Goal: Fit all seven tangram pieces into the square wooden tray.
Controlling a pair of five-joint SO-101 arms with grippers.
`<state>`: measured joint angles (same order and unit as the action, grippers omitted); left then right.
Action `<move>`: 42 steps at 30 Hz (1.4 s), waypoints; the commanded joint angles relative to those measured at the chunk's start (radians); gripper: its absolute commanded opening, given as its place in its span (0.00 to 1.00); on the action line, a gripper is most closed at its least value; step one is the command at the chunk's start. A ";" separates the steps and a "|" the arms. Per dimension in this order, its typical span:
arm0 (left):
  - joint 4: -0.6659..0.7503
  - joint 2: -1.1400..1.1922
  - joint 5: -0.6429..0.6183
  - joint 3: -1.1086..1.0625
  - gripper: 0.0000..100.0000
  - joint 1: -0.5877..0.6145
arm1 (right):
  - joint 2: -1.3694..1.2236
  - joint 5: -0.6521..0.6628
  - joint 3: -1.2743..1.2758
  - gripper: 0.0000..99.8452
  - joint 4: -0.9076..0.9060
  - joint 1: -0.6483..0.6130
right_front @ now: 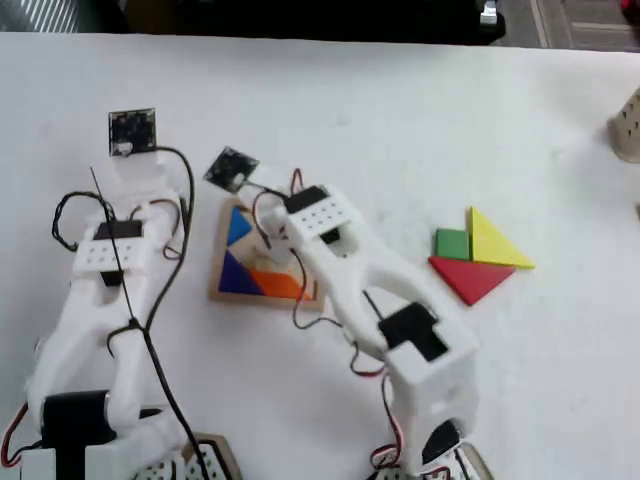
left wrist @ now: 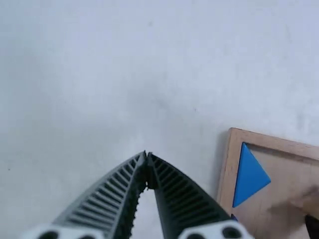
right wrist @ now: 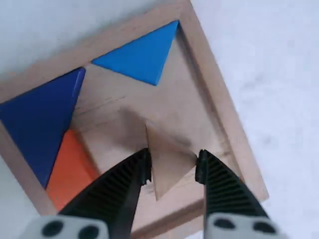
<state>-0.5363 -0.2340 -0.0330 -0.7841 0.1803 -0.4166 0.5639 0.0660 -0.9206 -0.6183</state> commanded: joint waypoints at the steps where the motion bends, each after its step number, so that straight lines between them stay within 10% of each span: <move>1: 0.021 -0.004 0.002 0.032 0.02 0.008 | -0.041 0.051 -0.143 0.25 -0.079 -0.030; 14: 0.023 -0.004 0.006 0.031 0.02 -0.002 | 0.185 -0.235 -0.272 0.16 -0.503 0.182; 42: -0.015 -0.004 0.006 0.026 0.02 -0.116 | 1.322 -0.203 1.162 0.02 0.081 0.803</move>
<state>-0.5485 -0.2340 -0.0330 -0.7841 0.1158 0.8186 0.3399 1.1907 -0.8577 0.1227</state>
